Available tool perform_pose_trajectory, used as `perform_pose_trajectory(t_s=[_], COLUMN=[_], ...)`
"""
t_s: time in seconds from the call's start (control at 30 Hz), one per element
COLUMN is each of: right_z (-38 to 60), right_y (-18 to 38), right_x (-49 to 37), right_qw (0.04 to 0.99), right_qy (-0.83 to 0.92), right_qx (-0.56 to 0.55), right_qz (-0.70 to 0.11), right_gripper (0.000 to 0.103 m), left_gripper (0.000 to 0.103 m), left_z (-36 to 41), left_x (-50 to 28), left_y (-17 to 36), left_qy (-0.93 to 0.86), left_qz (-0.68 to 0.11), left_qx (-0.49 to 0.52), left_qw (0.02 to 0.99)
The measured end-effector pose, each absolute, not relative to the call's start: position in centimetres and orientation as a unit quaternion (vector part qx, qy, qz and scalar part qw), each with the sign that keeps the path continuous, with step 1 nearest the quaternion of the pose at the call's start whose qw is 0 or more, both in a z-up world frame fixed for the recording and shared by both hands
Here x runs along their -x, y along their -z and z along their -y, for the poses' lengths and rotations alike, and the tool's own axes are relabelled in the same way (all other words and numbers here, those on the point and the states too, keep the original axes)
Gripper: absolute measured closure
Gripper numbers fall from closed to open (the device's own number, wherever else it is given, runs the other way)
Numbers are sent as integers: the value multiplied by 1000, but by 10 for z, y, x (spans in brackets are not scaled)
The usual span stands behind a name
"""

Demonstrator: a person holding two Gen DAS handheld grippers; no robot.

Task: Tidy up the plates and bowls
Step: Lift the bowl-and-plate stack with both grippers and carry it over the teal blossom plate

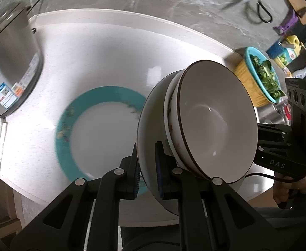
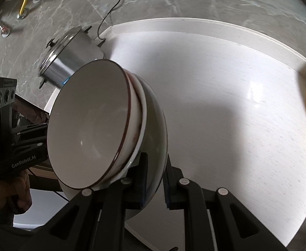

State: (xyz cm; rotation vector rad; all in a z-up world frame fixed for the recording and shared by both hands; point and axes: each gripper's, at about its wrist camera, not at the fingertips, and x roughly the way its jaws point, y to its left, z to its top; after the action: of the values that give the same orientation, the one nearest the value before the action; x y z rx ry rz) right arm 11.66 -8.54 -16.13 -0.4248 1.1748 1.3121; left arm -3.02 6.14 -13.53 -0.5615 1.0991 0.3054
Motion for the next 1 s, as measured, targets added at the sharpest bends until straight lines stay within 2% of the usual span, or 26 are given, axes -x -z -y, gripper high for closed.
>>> perform_pose_trajectory(t_s=[0.43, 1.0], right_z=[20, -9], right_y=[194, 223], right_x=[-78, -59], right_qw=[608, 620], right_qy=[-562, -532], right_qx=[199, 204], right_qz=[-524, -539], right_gripper=[88, 88], left_gripper=[94, 94], left_z=[-150, -198], left_x=[71, 81], left_y=[188, 236], left_qy=[-139, -110], left_qz=[-532, -551], left_qx=[273, 266], left_qw=[789, 783])
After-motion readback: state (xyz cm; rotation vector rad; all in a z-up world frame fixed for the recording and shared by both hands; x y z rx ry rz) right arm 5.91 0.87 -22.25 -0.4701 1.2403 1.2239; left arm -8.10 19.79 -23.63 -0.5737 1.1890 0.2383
